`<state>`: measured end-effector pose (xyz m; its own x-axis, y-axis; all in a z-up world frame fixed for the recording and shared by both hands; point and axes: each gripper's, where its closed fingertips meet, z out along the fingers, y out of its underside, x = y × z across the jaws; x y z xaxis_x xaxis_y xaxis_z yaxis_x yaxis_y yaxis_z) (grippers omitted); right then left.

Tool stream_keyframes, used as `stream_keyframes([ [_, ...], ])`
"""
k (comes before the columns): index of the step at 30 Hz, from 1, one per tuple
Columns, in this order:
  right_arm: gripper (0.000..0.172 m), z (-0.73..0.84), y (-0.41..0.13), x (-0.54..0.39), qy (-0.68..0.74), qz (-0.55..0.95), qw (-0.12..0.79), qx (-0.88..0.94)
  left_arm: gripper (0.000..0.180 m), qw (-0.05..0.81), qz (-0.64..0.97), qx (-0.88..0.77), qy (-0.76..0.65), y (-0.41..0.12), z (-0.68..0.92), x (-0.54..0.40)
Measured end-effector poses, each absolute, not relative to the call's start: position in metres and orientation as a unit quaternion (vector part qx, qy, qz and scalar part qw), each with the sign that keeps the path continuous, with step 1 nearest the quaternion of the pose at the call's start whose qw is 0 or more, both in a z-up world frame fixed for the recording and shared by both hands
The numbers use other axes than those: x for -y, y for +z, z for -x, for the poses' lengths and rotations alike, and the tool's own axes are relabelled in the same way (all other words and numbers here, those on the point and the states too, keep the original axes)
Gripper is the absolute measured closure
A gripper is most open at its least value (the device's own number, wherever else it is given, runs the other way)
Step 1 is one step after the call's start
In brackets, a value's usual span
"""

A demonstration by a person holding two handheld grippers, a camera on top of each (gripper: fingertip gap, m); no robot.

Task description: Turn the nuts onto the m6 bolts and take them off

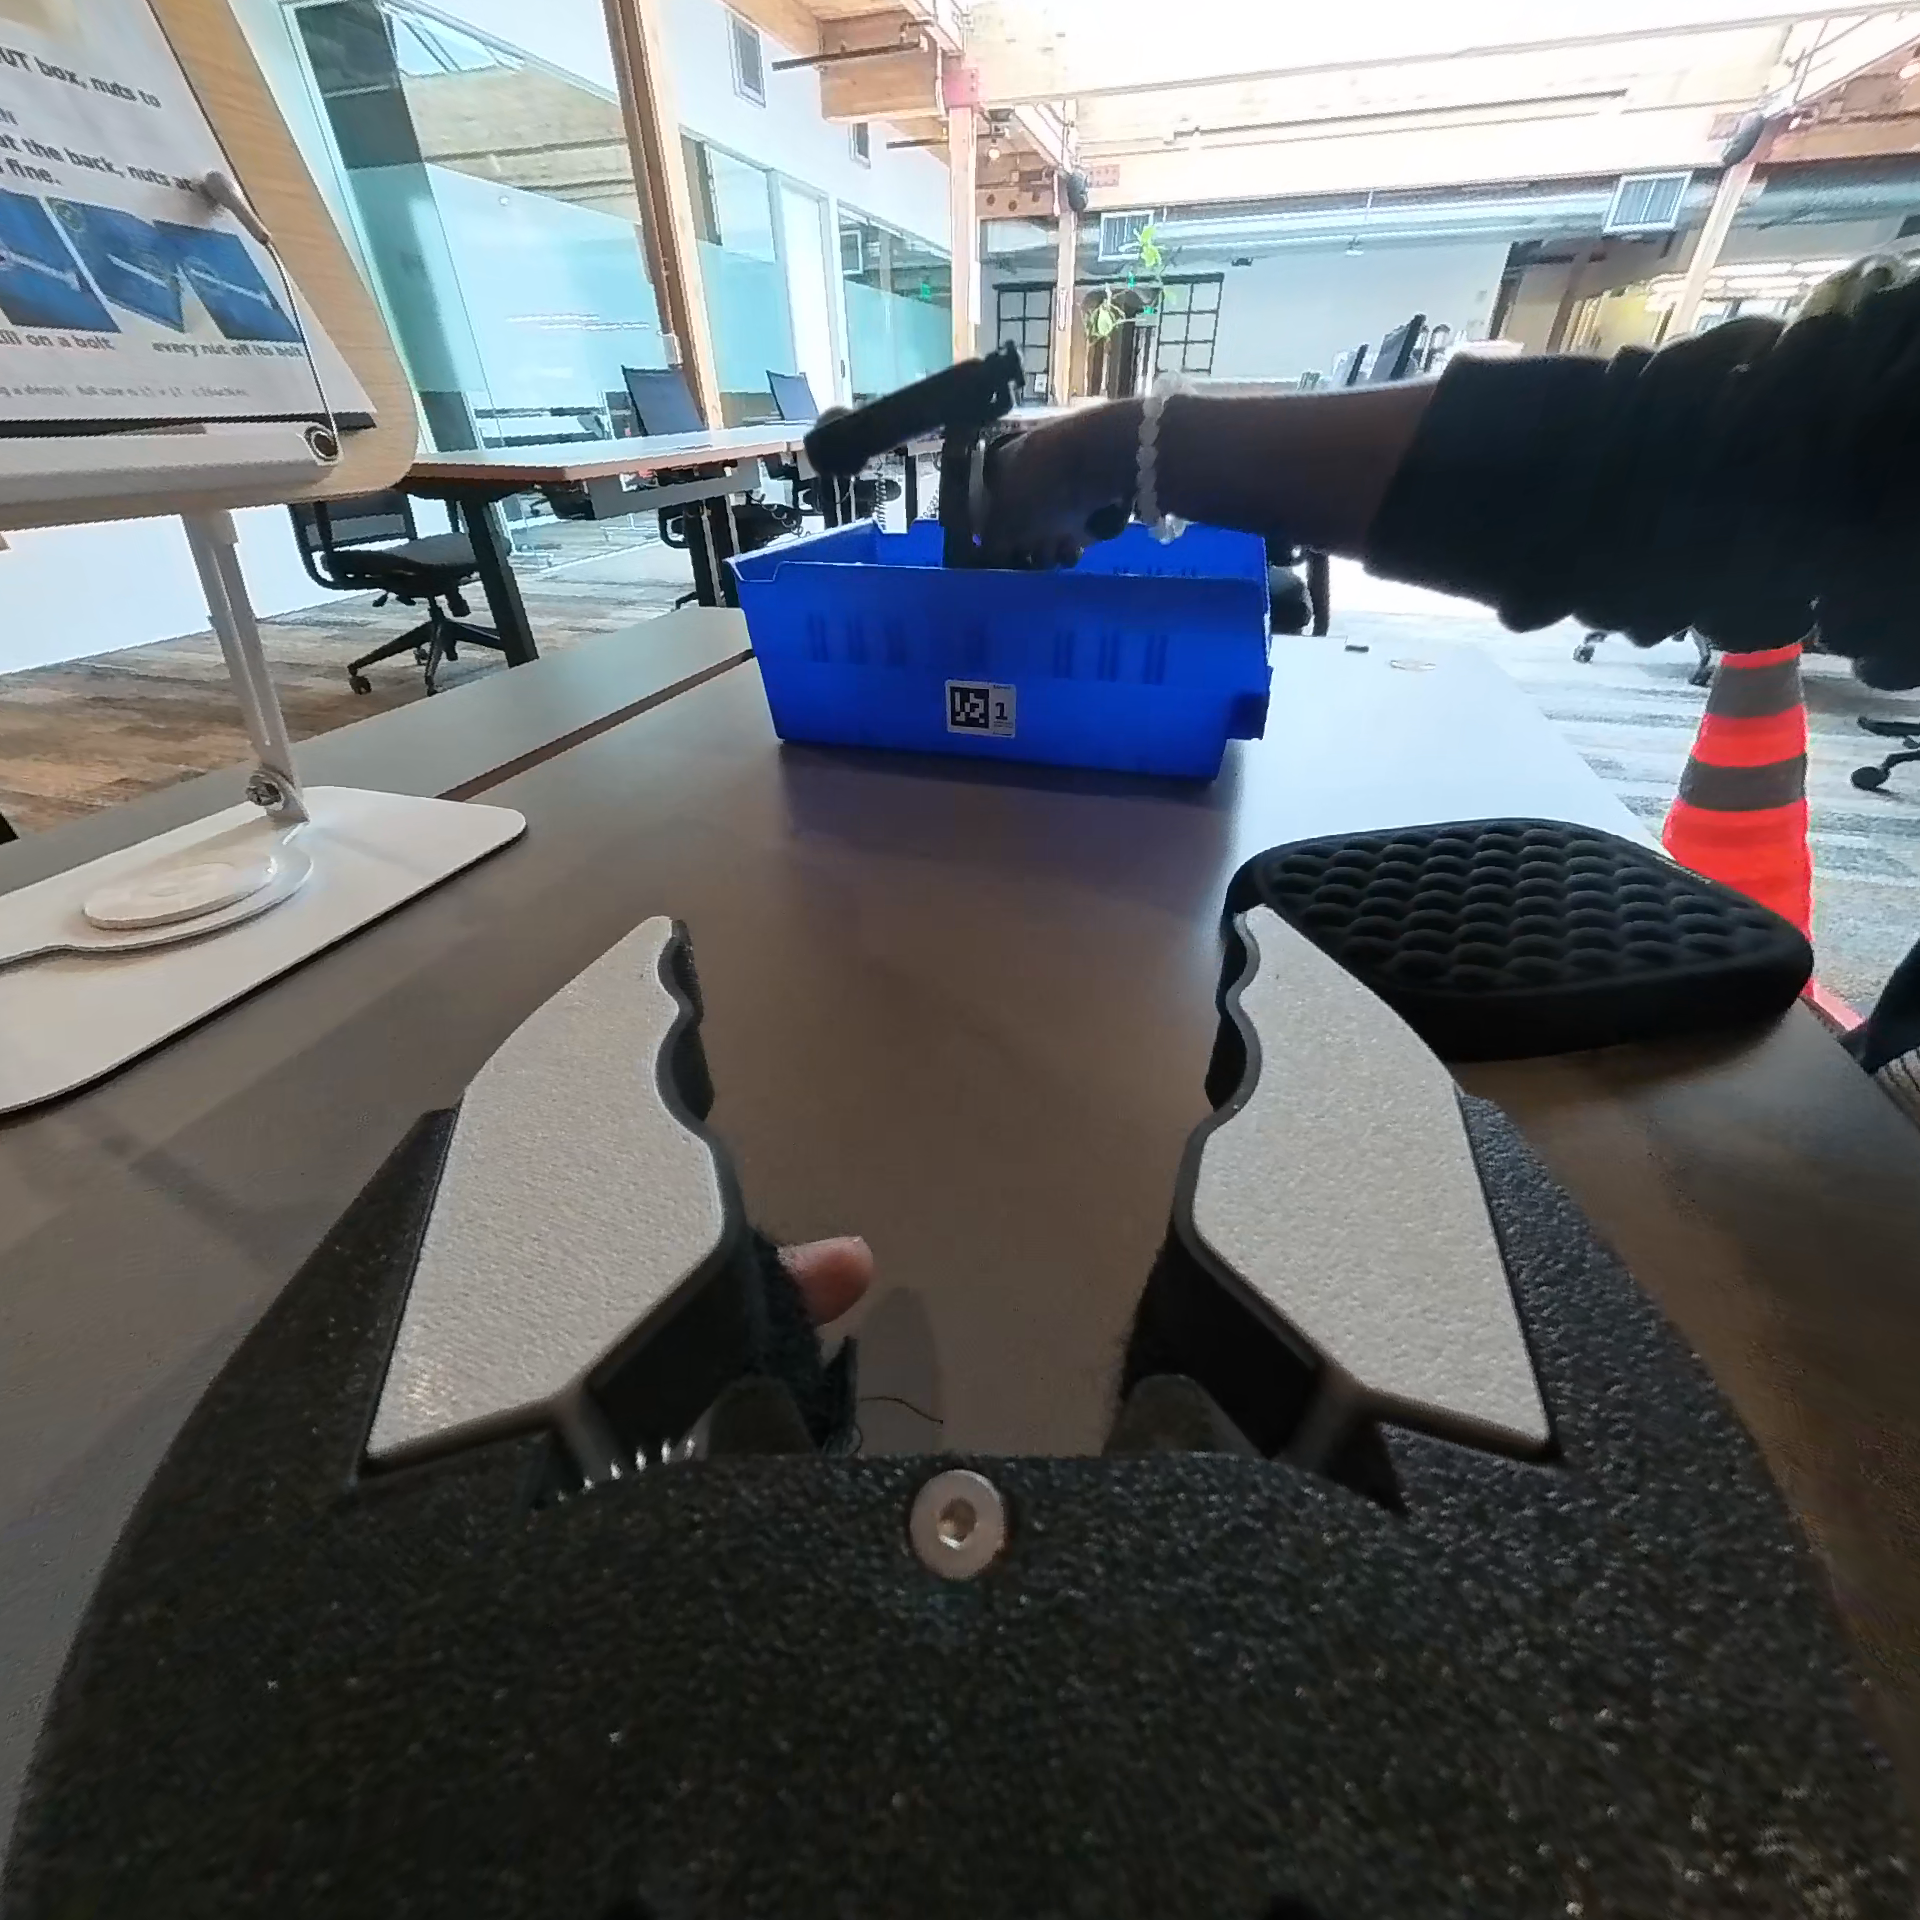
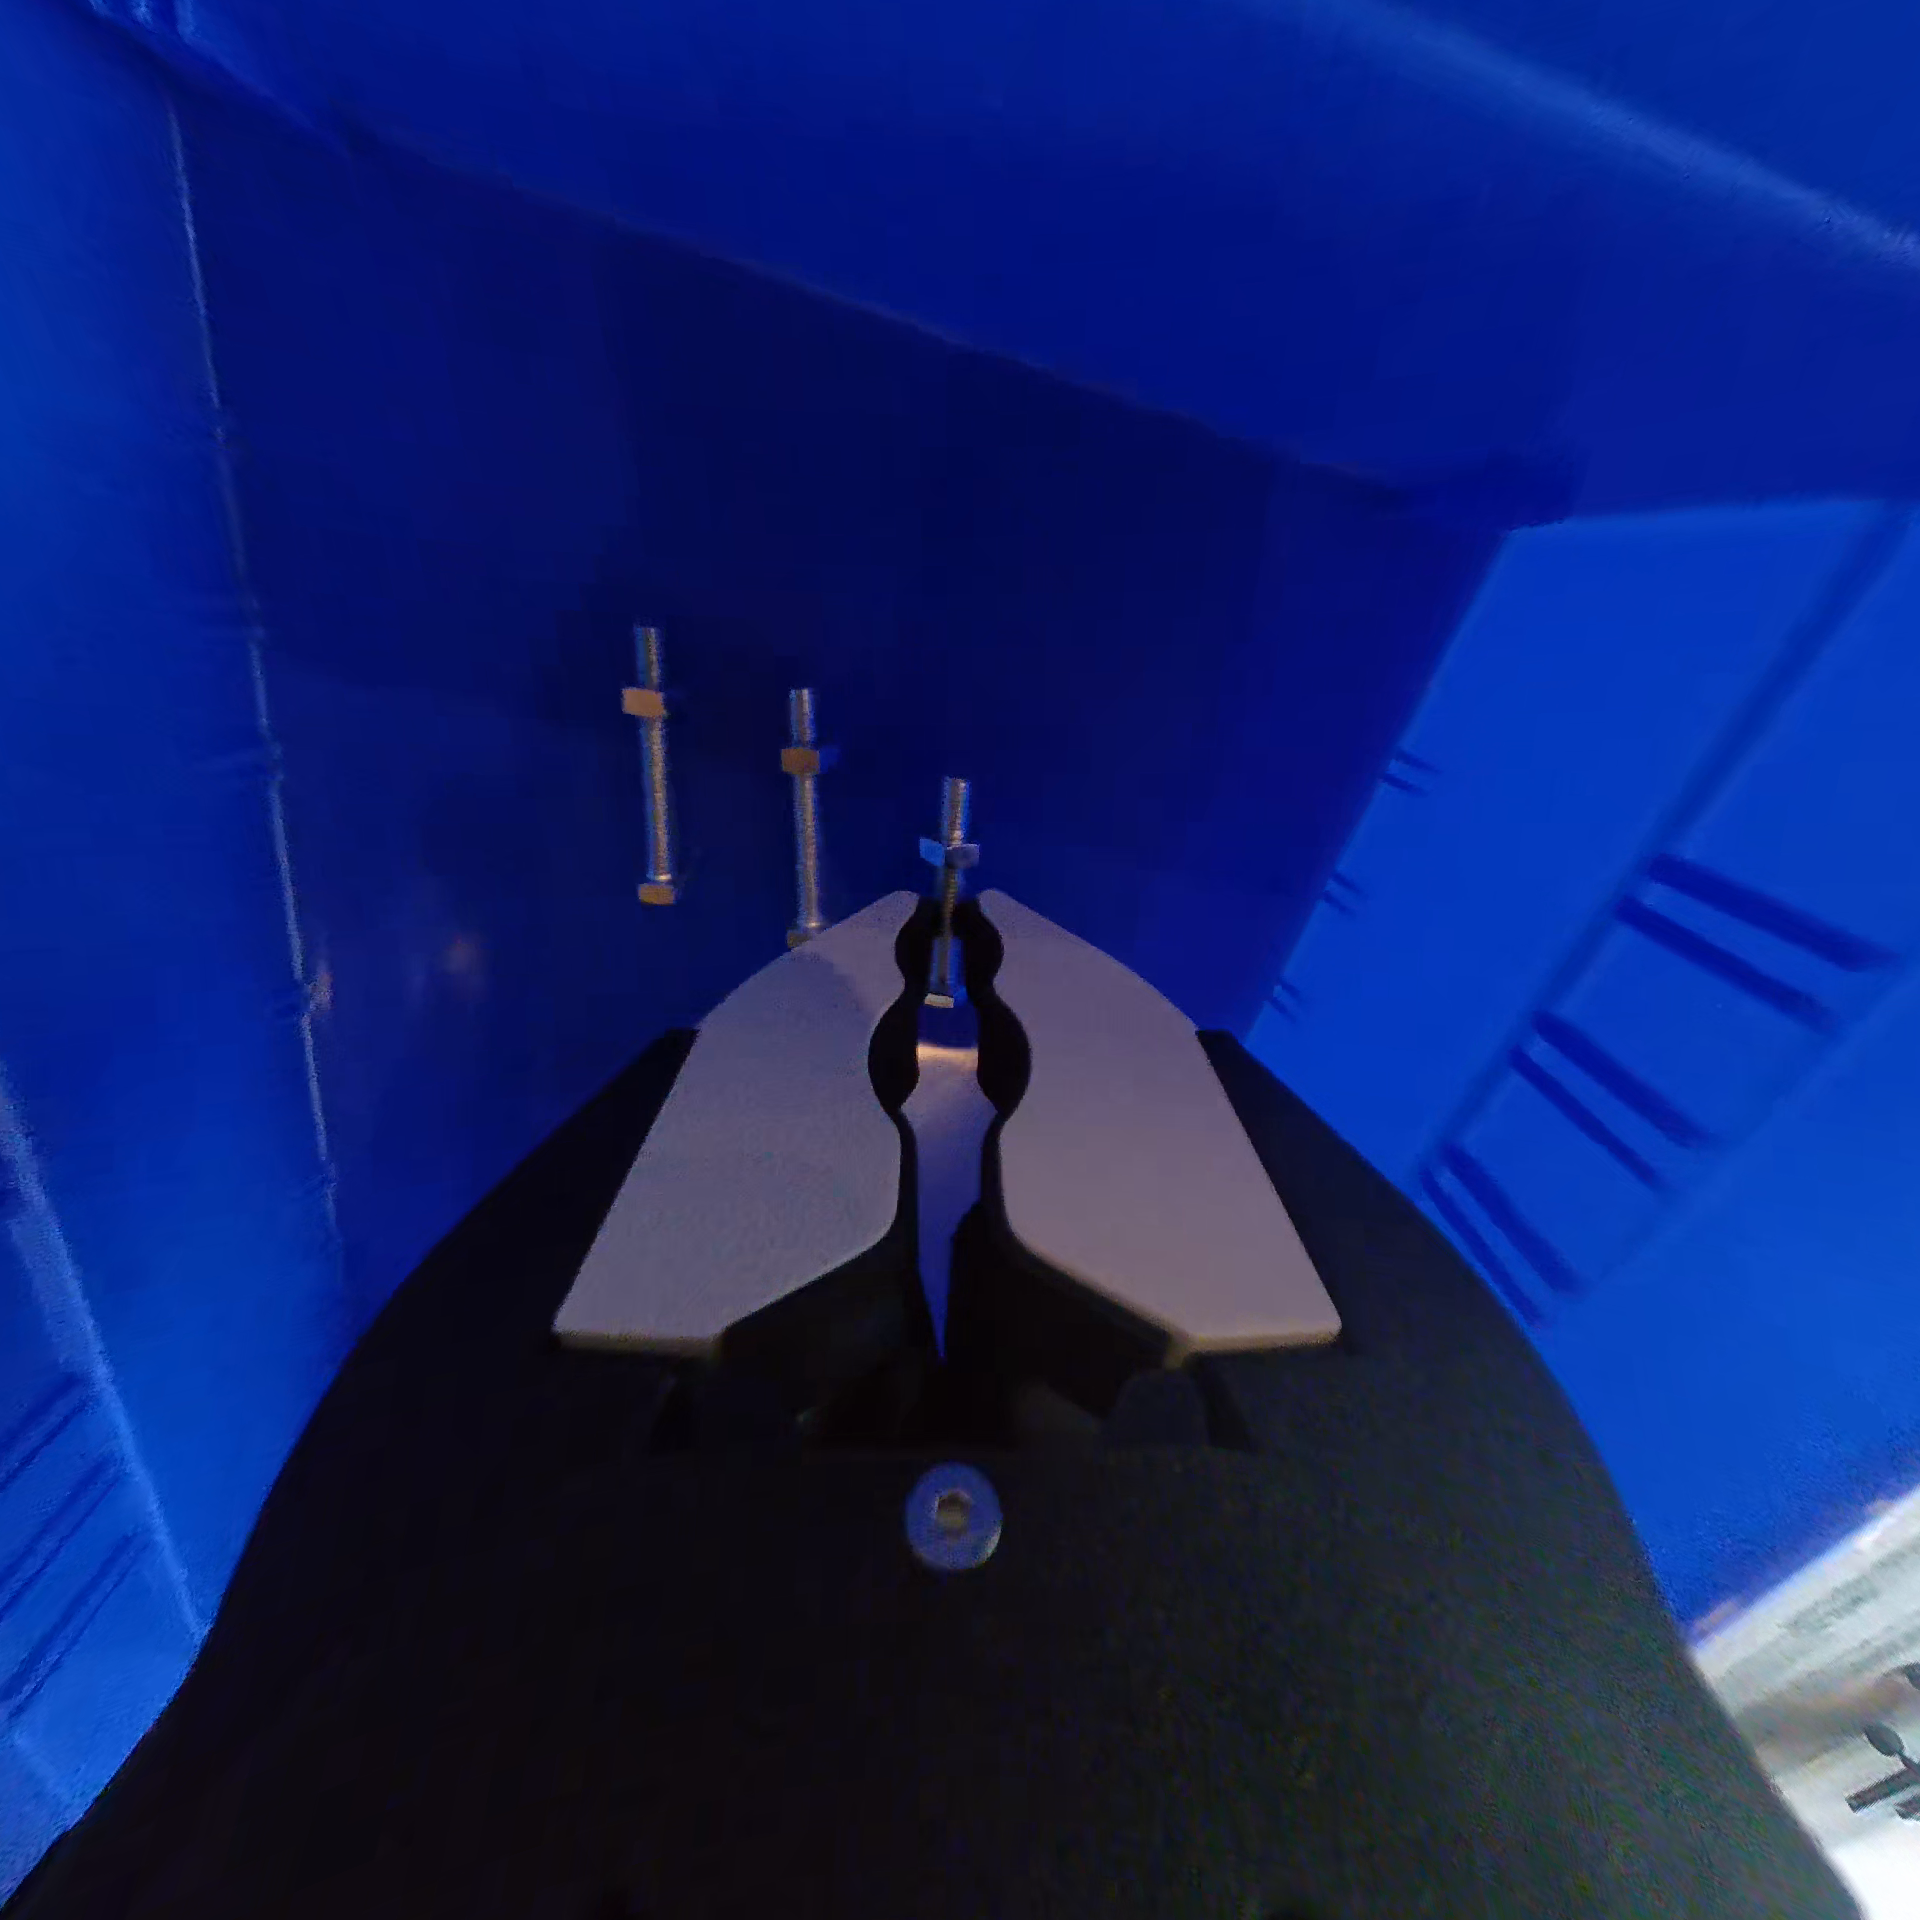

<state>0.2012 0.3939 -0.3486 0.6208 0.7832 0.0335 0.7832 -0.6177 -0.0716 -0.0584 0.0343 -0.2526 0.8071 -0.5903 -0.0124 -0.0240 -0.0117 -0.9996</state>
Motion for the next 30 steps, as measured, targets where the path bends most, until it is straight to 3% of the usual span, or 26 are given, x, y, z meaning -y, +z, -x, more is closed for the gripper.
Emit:
stream_keyframes([
  [6,0.166,-0.202,-0.352,-0.395,-0.001,0.9,0.044,0.433,0.086,0.664,0.679,-0.232,-0.21,-0.253,0.057,-0.034],
  [12,0.136,-0.198,-0.33,-0.401,0.012,0.902,0.106,0.418,0.085,0.662,0.68,-0.236,-0.207,-0.254,0.056,-0.033],
  [17,0.119,-0.171,-0.27,-0.392,0.096,0.866,0.28,0.404,0.087,0.662,0.682,-0.234,-0.204,-0.254,0.057,-0.033],
  [22,0.101,-0.129,-0.176,-0.326,0.27,0.723,0.505,0.388,0.088,0.663,0.684,-0.229,-0.198,-0.254,0.06,-0.034],
  [25,0.072,-0.116,-0.128,-0.265,0.37,0.623,0.584,0.368,0.088,0.663,0.687,-0.225,-0.194,-0.254,0.062,-0.034],
  [30,0.032,-0.102,-0.12,-0.199,0.398,0.59,0.593,0.377,0.091,0.668,0.689,-0.211,-0.186,-0.249,0.071,-0.033],
])
